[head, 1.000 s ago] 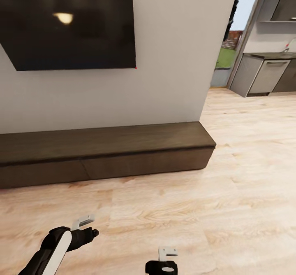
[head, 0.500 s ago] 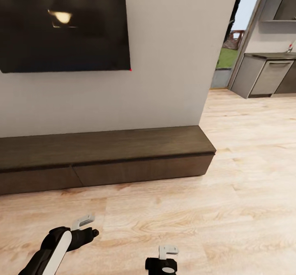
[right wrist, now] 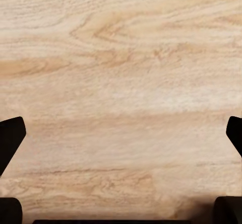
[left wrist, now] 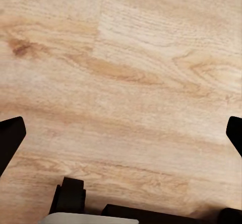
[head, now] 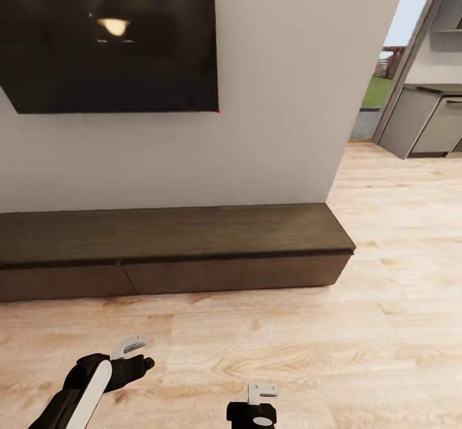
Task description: Place each of the two pumpkins and all three candles from the living room inside a cabinet in the living room (use any cabinet), then make sure every cabinet is closed, and position the cauldron so it is next to a table in the living room.
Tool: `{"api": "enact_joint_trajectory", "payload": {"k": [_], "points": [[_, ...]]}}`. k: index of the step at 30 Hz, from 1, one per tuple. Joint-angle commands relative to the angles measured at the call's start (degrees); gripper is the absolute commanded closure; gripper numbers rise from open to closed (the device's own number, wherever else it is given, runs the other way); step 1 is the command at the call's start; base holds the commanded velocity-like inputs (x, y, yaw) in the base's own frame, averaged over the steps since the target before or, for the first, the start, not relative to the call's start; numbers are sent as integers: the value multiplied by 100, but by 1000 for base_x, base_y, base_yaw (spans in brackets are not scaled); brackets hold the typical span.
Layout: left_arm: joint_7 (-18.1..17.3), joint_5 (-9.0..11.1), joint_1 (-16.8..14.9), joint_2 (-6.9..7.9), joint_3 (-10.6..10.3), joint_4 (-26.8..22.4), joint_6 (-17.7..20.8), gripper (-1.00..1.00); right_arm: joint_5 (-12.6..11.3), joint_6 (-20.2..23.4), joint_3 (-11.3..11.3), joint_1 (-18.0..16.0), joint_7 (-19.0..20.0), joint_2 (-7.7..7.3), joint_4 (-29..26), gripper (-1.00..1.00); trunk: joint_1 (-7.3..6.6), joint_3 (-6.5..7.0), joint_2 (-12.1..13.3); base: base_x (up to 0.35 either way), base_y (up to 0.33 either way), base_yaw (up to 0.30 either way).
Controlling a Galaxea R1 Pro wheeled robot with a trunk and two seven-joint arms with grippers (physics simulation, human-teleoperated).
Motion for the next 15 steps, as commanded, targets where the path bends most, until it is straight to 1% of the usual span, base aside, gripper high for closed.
{"api": "enact_joint_trajectory", "payload": {"k": [1,5,10,15], "points": [[49,60,-2,1,2,-7,20,-100,-10,28,15,-6,-39,0,-5,-100,1,-7,-2,141,-31,216],[49,60,-3,1,2,-7,21,-100,-10,29,11,-5,-39,0,-5,-100,1,-10,-2,65,-12,86],[49,60,-3,1,0,-7,19,-100,-10,29,10,-7,-39,0,-5,-100,1,-10,-2,27,-2,15],[49,60,-3,1,-5,-9,20,-100,-10,25,9,-6,-39,0,-5,-100,1,-10,-2,111,0,3]]}}
